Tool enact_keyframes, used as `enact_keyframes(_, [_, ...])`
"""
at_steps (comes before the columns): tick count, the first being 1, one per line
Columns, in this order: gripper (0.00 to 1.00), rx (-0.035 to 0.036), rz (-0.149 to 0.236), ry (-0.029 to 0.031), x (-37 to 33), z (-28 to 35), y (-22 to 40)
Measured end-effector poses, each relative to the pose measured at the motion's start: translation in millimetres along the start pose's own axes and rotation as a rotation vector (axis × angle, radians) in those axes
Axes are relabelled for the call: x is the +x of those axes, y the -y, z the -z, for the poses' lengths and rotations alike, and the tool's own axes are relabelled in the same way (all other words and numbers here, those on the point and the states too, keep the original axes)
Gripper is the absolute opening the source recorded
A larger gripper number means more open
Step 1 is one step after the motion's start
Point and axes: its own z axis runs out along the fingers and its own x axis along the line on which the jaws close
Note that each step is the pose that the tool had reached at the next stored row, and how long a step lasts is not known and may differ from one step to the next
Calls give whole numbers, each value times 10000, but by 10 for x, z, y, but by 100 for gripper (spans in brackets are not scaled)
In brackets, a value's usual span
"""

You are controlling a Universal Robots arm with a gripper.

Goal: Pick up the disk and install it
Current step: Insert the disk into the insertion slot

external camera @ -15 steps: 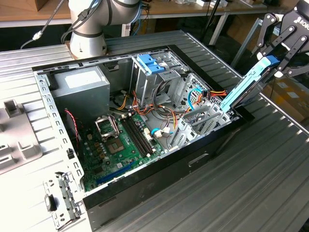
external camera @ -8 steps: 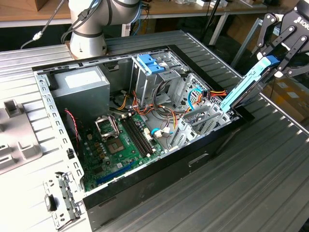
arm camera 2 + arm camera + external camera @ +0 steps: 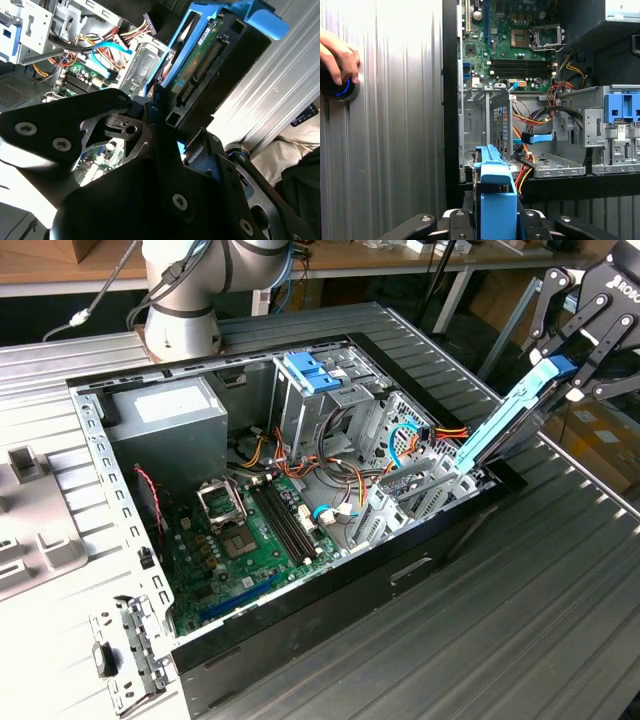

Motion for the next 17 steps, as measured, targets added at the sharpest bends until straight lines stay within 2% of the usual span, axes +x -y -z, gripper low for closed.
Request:
enact_keyframes(4, [36,0,-1,0,2,-1,-75])
enact_keyframes(8, [36,0,0,1,3,-2,-122])
enact_keyframes(17, [36,0,-1,2,10,-10,-300])
